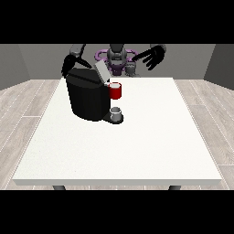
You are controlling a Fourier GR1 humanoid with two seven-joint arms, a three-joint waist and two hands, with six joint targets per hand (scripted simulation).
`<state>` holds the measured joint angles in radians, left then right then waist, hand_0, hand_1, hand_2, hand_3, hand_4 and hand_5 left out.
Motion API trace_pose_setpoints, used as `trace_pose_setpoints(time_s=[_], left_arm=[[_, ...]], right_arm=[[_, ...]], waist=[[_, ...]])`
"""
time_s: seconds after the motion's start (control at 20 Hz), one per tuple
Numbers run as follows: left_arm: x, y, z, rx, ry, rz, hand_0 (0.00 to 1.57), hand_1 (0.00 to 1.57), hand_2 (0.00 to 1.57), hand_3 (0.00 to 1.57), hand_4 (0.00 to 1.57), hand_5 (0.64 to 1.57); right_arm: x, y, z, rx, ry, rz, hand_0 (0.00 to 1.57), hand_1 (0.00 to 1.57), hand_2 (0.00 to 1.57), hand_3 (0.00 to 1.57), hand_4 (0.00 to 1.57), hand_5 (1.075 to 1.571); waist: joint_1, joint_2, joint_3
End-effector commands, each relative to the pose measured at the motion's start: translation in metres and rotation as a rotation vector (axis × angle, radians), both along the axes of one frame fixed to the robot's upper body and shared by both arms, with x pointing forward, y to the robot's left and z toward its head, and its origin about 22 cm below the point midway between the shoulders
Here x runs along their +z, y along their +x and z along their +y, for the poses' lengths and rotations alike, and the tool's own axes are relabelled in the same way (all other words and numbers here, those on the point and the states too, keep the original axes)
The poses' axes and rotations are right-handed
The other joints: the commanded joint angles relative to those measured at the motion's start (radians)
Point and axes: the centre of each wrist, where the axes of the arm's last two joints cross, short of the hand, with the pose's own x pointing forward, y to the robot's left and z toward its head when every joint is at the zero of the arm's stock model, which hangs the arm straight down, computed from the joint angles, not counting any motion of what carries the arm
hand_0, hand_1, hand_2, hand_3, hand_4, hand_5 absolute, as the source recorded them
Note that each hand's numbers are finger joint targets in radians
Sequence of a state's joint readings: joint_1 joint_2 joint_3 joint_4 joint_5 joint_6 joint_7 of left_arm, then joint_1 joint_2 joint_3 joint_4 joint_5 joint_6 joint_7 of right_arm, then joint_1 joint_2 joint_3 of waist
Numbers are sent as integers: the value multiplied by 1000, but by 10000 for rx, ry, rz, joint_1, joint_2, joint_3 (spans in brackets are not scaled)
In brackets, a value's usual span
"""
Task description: Insert the coffee pod into the coffee machine and close the lid
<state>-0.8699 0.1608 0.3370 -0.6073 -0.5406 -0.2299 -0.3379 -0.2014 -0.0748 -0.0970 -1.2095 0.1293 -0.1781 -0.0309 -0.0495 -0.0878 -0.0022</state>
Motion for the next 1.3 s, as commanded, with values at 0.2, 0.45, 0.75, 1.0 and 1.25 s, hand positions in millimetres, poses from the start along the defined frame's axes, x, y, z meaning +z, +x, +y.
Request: trace_pose_setpoints(time_s=[0.2,0.45,0.75,1.0,1.25], left_arm=[[-116,-70,-4,150,-2895,2600,0,0,0,0,393,1571],[-126,-88,25,451,-2815,3098,0,0,0,0,386,1571],[-112,-83,-16,407,-3447,3089,0,0,0,0,368,1571],[-100,-91,-8,59,-3407,2400,0,0,0,0,360,1571],[-79,-86,-17,154,-3527,1993,0,0,0,0,383,1571]], right_arm=[[10,-2,3,857,1066,-197,0,0,0,0,0,1571],[38,8,-12,1967,-32,-768,0,0,0,0,154,1571],[50,31,-24,1238,-49,-574,0,0,0,0,0,1571],[72,50,-24,1231,525,-445,0,0,0,0,175,1571],[70,61,-39,936,1614,-535,0,0,0,0,92,1571]], waist=[[1461,-2074,20],[1786,-2137,23],[2348,-1914,27],[2514,-1266,25],[2773,-664,28]])
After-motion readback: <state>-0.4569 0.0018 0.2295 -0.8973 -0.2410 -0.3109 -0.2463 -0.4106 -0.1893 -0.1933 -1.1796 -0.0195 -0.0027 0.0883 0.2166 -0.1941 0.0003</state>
